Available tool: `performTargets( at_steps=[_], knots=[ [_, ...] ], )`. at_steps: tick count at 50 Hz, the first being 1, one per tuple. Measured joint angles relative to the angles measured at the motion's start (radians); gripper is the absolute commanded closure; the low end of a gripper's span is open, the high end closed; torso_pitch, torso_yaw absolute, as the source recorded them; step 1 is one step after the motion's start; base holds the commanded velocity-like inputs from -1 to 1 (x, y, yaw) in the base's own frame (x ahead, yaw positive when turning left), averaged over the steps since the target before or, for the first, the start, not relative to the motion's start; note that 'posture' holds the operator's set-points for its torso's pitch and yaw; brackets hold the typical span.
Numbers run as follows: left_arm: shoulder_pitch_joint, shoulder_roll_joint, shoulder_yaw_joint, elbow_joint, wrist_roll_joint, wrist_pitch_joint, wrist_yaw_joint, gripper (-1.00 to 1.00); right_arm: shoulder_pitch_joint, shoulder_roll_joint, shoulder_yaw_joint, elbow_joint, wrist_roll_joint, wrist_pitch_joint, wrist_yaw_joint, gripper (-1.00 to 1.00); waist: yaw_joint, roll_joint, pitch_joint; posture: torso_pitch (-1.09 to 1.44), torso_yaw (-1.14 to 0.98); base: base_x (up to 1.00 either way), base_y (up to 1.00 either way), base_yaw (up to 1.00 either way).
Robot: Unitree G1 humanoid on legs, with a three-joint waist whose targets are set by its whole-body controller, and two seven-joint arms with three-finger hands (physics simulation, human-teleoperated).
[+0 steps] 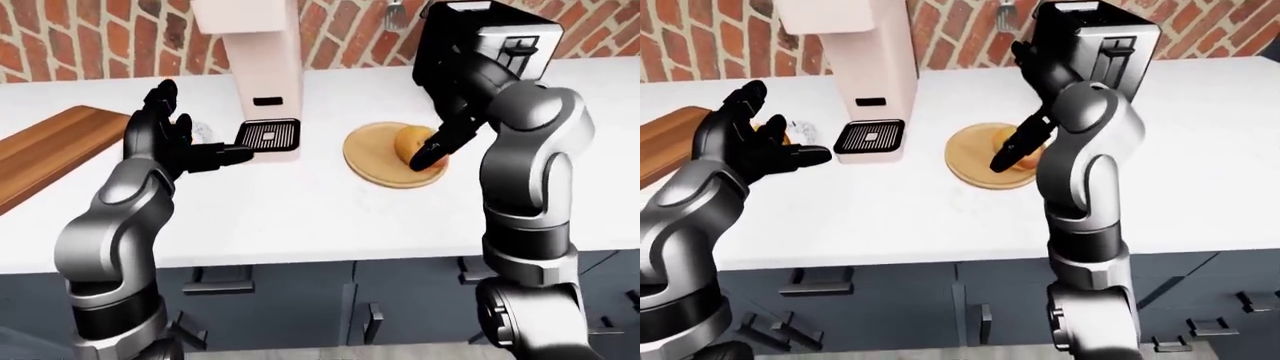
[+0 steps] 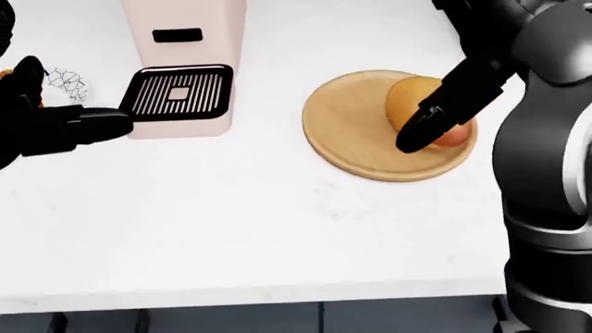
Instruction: Place all breads on the cutting board.
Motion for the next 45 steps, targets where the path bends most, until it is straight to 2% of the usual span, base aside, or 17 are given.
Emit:
performTargets(
  at_steps=[8, 15, 16, 17, 19, 20, 22, 23, 27, 35, 44, 45],
  knots=[
    [0.016, 0.000, 0.006, 0.000, 0.004, -0.012, -0.004, -1.00, -0.060, 0.006, 0.014, 0.178, -0.055, -0.162, -0.005, -1.00, -0.002, 0.005, -0.003, 0.00, 0.00, 0.00, 0.00, 0.00],
    [0.010, -0.003, 0.001, -0.004, -0.001, -0.002, -0.004, -1.00, -0.156, 0.025, 0.012, 0.264, -0.086, -0.225, 0.016, -1.00, 0.000, 0.006, -0.001, 0.00, 0.00, 0.00, 0.00, 0.00],
    [0.009, -0.002, 0.001, -0.005, -0.002, 0.001, -0.004, -1.00, -0.161, 0.025, 0.012, 0.266, -0.088, -0.231, 0.015, -0.95, 0.001, 0.005, -0.002, 0.00, 0.00, 0.00, 0.00, 0.00],
    [0.009, -0.001, 0.003, -0.006, -0.003, 0.000, -0.004, -1.00, -0.164, 0.025, 0.012, 0.268, -0.091, -0.236, 0.014, -0.71, 0.001, 0.004, -0.004, 0.00, 0.00, 0.00, 0.00, 0.00],
    [0.008, 0.001, 0.005, -0.003, -0.002, -0.002, -0.004, -1.00, -0.164, 0.026, 0.010, 0.267, -0.096, -0.242, 0.016, -0.43, 0.001, 0.003, -0.006, 0.00, 0.00, 0.00, 0.00, 0.00],
    [0.007, 0.002, 0.006, -0.001, -0.001, -0.004, -0.004, -1.00, -0.163, 0.026, 0.010, 0.266, -0.099, -0.244, 0.019, -0.37, 0.002, 0.002, -0.006, 0.00, 0.00, 0.00, 0.00, 0.00],
    [0.006, 0.003, 0.007, 0.003, 0.001, -0.008, -0.004, -1.00, -0.161, 0.026, 0.010, 0.270, -0.103, -0.246, 0.028, -0.44, 0.002, 0.002, -0.007, 0.00, 0.00, 0.00, 0.00, 0.00],
    [0.005, 0.003, 0.007, 0.004, 0.001, -0.007, -0.003, -1.00, -0.161, 0.025, 0.011, 0.275, -0.104, -0.249, 0.032, -0.61, 0.002, 0.001, -0.007, 0.00, 0.00, 0.00, 0.00, 0.00],
    [0.005, -0.001, 0.003, -0.001, -0.001, -0.005, -0.001, -1.00, -0.157, 0.019, 0.011, 0.281, -0.112, -0.260, 0.043, -0.55, 0.003, 0.001, -0.006, 0.00, 0.00, 0.00, 0.00, 0.00],
    [0.024, -0.004, 0.004, 0.001, 0.002, -0.013, -0.006, -1.00, -0.162, 0.010, 0.020, 0.325, -0.151, -0.336, 0.063, -0.61, 0.000, 0.001, -0.010, 0.00, 0.00, 0.00, 0.00, 0.00],
    [0.032, -0.005, 0.007, -0.002, 0.001, -0.017, -0.008, -1.00, -0.157, 0.038, 0.028, 0.340, -0.201, -0.397, 0.117, -0.57, -0.002, 0.004, -0.011, 0.00, 0.00, 0.00, 0.00, 0.00],
    [0.034, -0.005, 0.008, -0.002, 0.000, -0.016, -0.008, -1.00, -0.153, 0.040, 0.028, 0.334, -0.206, -0.400, 0.123, -0.51, -0.002, 0.004, -0.011, 0.00, 0.00, 0.00, 0.00, 0.00]
  ],
)
